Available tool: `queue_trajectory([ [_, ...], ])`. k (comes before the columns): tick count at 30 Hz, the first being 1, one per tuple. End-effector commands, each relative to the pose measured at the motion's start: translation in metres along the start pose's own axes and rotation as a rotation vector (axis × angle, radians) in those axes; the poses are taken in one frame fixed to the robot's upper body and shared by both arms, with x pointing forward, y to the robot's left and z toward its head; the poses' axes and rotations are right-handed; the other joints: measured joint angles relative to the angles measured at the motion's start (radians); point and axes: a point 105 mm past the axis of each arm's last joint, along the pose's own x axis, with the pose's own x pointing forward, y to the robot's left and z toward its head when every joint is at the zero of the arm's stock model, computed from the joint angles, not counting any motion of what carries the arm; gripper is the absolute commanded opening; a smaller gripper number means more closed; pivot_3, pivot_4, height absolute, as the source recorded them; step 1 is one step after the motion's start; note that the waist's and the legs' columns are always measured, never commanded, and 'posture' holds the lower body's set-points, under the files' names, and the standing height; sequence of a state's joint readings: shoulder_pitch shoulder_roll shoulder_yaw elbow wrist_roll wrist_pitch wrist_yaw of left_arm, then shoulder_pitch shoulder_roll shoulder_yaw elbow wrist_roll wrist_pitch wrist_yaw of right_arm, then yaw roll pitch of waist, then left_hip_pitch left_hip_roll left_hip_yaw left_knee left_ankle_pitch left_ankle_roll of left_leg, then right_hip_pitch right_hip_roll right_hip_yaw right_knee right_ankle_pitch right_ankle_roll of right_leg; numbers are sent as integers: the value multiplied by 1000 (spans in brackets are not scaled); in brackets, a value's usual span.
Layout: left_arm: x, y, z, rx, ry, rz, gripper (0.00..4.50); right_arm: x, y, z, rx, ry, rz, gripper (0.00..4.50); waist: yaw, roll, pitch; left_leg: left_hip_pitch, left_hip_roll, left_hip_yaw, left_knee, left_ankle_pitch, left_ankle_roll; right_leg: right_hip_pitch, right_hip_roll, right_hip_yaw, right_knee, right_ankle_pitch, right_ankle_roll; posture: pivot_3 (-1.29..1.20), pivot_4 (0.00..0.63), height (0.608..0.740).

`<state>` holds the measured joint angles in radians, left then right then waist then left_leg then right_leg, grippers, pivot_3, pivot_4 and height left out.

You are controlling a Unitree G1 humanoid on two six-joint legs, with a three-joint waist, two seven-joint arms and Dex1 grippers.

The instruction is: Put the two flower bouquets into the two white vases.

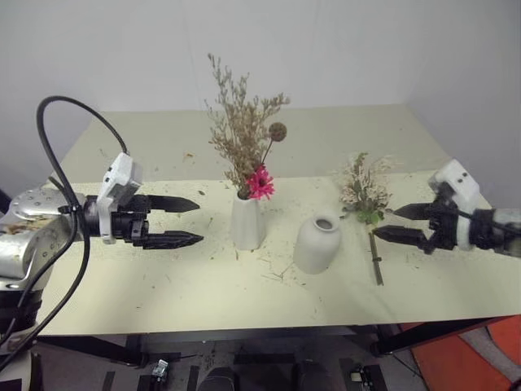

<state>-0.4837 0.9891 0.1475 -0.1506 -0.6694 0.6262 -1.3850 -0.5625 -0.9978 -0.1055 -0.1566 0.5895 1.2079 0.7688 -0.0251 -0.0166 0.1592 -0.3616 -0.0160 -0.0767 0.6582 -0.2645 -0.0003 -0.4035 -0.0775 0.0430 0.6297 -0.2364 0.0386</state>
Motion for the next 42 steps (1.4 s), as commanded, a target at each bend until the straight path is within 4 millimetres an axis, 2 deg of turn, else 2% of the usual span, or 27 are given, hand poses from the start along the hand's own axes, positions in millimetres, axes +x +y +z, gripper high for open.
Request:
queue_trajectory([
  [1, -3, -1, 21, 86, -35, -47, 3842, 17, -23, -12, 198, 165, -167, 4500, 0, 0, 0, -1, 0, 0, 0, 0, 0, 0, 0, 0, 0, 0, 0, 0, 150, 740],
  [4, -1, -2, 24, 104, -35, -84, 3842, 30, -33, -12, 264, 227, -226, 4500, 1, 0, 0, -2, -1, 0, 0, 0, 0, -2, 0, 0, 0, 0, 0, 0, 150, 740],
  [10, 4, -1, 26, 124, -33, -108, 3842, 54, -51, -15, 278, 301, -280, 4500, 1, 1, 0, -8, -1, 0, 0, -2, 3, -5, 0, -1, 0, 0, 0, 0, 150, 740],
  [14, 4, -2, 27, 131, -31, -111, 3881, 67, -49, -18, 235, 339, -244, 3635, -8, 1, 0, -8, -1, 0, 0, -2, 3, -6, 0, -1, 0, 0, 0, 0, 150, 740],
  [19, 2, -3, 26, 132, -27, -103, 3881, 73, -45, -17, 181, 350, -209, 1905, -20, 1, -1, -7, -1, 0, 0, -2, 3, -6, 0, -1, 0, 0, 0, 0, 150, 740],
  [24, 2, -3, 26, 130, -32, -85, 3881, 65, -59, -5, 163, 263, -278, 292, -24, 1, -1, -7, -1, 0, 0, -2, 3, -6, 0, -1, 1, 0, 0, 0, 150, 740],
  [27, 2, 0, 28, 133, -44, -76, 3881, 53, -72, 15, 194, 123, -344, 241, -20, 1, -1, -7, -1, 0, 0, -2, 3, -6, 0, -1, 1, 0, 0, 0, 150, 740],
  [29, 3, 4, 29, 134, -50, -73, 3881, 41, -81, 35, 176, -54, -375, 241, -19, 1, -1, -7, -1, -1, 0, -2, 3, -6, 0, -1, 1, 0, 0, 0, 150, 740],
  [33, 7, 6, 32, 128, -72, -115, 3881, 2, -80, 83, 163, -534, -347, 241, -14, 1, -1, -8, -1, -1, 0, -2, 3, -6, 0, -2, 1, 0, 0, 0, 150, 740],
  [35, 10, 7, 32, 126, -77, -138, 3881, -21, -72, 103, 223, -758, -287, 241, -16, 1, -1, -7, -1, -1, 0, -2, 3, -5, 0, -1, 2, 1, 1, 0, 150, 740],
  [37, 12, 10, 33, 129, -80, -151, 3881, -40, -51, 116, 209, -927, -154, 241, -20, 2, -1, -7, -1, 0, 0, -2, 3, -5, 0, 0, 3, 1, 1, 0, 150, 740],
  [42, 15, 15, 36, 139, -88, -171, 3881, -59, 6, 125, 87, -1073, 133, 241, -23, 2, -1, -6, 0, -1, 0, -2, 4, -5, 1, -1, 3, 1, 1, 0, 150, 740],
])
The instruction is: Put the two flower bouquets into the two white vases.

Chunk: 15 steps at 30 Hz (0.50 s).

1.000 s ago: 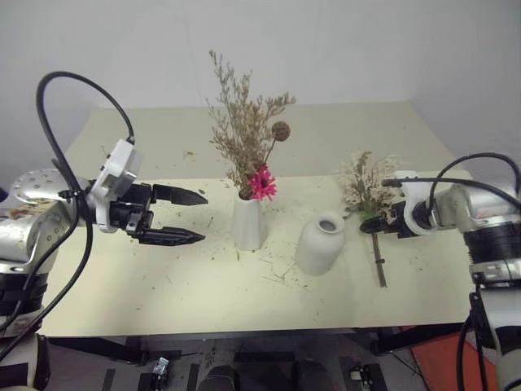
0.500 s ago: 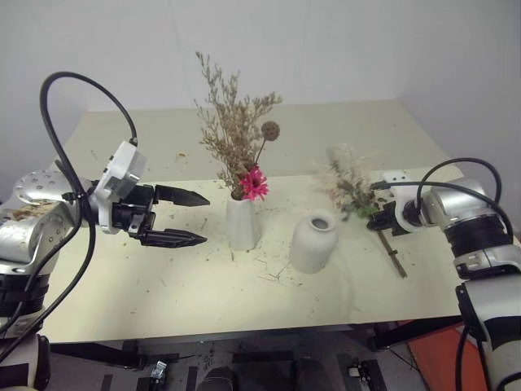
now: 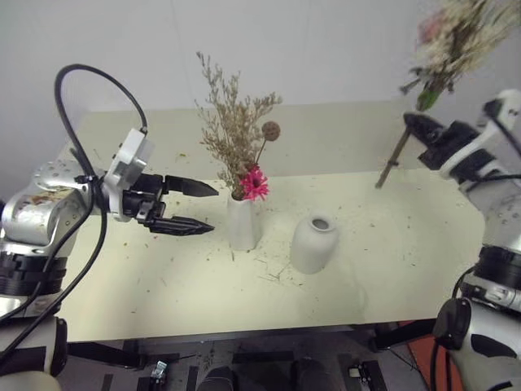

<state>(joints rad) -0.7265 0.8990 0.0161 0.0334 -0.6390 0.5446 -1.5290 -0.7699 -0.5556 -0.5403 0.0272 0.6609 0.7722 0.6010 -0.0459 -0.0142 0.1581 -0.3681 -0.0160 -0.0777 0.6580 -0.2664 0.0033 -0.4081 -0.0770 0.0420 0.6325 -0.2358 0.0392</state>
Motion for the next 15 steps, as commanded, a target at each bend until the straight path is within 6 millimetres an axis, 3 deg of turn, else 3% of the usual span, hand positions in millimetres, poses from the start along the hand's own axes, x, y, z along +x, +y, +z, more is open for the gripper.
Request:
queue_trajectory([
  [1, -3, 3, 10, 52, -1, -8, 3881, -5, 48, 22, -12, -119, 225, 241, -3, 0, 0, 0, 0, 0, 0, 0, 0, 0, 0, 0, 0, 0, 0, 0, 150, 740],
  [5, -2, 5, 10, 54, -1, -18, 3881, -8, 82, 16, -16, -110, 344, 241, -1, 1, 0, 1, 0, 0, 0, 0, 0, 0, 0, 0, 1, 0, 0, 0, 150, 740],
  [9, -2, 5, 10, 56, -6, -20, 3881, -10, 106, -10, -88, -27, 425, 241, 1, 1, 0, 1, 0, 0, 1, 0, 0, 0, 0, 0, 0, 0, 0, 0, 150, 740],
  [15, -2, 5, 10, 59, -8, -17, 3881, -9, 109, -28, -68, 6, 440, 241, 1, 1, 0, 1, 0, 0, 1, 0, 0, 0, 0, 0, 0, 0, 0, 0, 150, 740],
])
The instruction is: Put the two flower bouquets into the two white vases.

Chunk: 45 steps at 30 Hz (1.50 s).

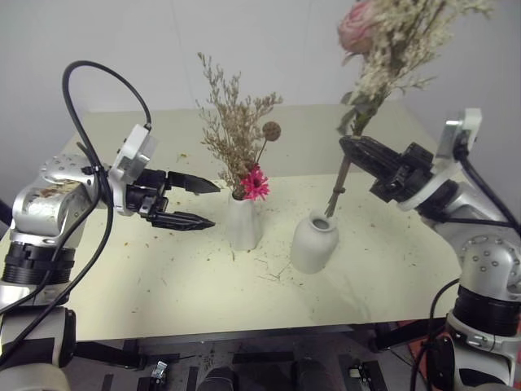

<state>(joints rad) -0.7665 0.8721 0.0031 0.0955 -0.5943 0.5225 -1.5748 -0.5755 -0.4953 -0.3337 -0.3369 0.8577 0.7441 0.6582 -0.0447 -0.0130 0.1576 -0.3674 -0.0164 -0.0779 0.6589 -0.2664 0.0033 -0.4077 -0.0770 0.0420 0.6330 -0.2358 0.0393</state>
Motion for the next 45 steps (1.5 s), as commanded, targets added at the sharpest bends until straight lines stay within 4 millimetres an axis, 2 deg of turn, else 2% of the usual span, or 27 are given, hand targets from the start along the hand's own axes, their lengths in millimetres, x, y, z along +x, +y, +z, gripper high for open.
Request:
queue_trajectory([
  [1, -3, -1, 11, 56, -10, 0, 3881, -1, 4, 8, -44, -35, 21, 241, 0, 0, 0, 0, 0, 0, 0, 0, 0, 0, 0, 0, 0, 0, 0, 0, 150, 740],
  [8, -4, -1, 11, 57, -7, 9, 3881, -3, 4, -6, -22, -11, 22, 241, 0, 0, 0, 0, 0, 0, 0, 0, 0, 0, 0, 0, 0, 0, 0, 0, 150, 740],
  [18, -4, -2, 12, 58, -6, 6, 3881, 1, 7, 6, -64, -52, 38, 241, 0, 0, 0, 0, 0, 0, 0, 0, 0, 0, 0, 0, 0, 0, 0, 0, 150, 740],
  [28, -3, -2, 12, 56, -5, 0, 3881, -2, 18, -7, -43, -25, 64, 241, 1, 0, 0, 0, 0, 0, 0, 0, 0, 0, 0, 0, 0, 0, 0, 0, 150, 740],
  [45, -1, -2, 10, 50, -2, -15, 3881, -3, 12, 25, -112, -166, 48, 241, 0, 0, 0, 0, 0, 0, 0, 0, 0, 0, 0, 0, 0, 0, 0, 0, 150, 740],
])
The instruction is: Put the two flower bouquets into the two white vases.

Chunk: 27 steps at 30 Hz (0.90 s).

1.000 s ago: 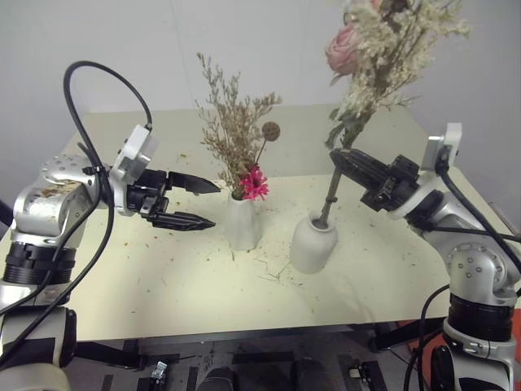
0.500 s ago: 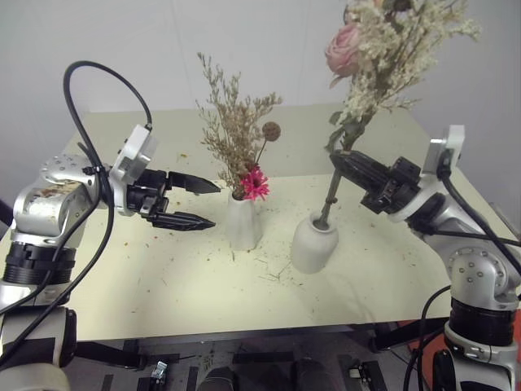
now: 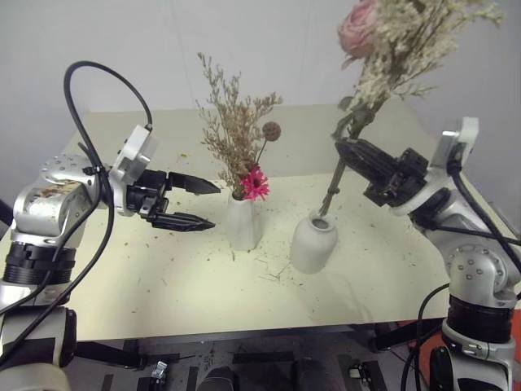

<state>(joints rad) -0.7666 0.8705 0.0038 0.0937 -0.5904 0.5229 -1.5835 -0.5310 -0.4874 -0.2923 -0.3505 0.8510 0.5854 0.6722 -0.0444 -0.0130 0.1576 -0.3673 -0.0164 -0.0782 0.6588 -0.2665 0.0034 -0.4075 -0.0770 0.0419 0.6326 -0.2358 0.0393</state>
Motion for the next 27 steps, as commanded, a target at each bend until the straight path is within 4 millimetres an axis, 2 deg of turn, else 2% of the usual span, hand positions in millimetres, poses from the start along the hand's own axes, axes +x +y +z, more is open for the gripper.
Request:
queue_trajectory([
  [1, -1, -1, 10, 49, -4, -7, 3881, -1, 4, 24, -49, -90, 24, 241, 0, 0, 0, 0, 0, 0, 0, 0, 0, 0, 0, 0, 0, 0, 0, 0, 150, 740],
  [10, -1, -1, 10, 45, -2, -8, 3881, -4, 15, 13, 9, -44, 73, 241, 0, 0, 0, 0, 0, 0, 0, 0, 0, 0, 0, 0, 0, 0, 0, 0, 150, 740],
  [27, -1, -2, 10, 41, -2, -2, 3881, -8, 12, -7, 53, 8, 61, 241, 1, 0, 0, 0, 0, 0, 0, 0, 0, 0, 0, 0, 0, 0, 0, 0, 150, 740],
])
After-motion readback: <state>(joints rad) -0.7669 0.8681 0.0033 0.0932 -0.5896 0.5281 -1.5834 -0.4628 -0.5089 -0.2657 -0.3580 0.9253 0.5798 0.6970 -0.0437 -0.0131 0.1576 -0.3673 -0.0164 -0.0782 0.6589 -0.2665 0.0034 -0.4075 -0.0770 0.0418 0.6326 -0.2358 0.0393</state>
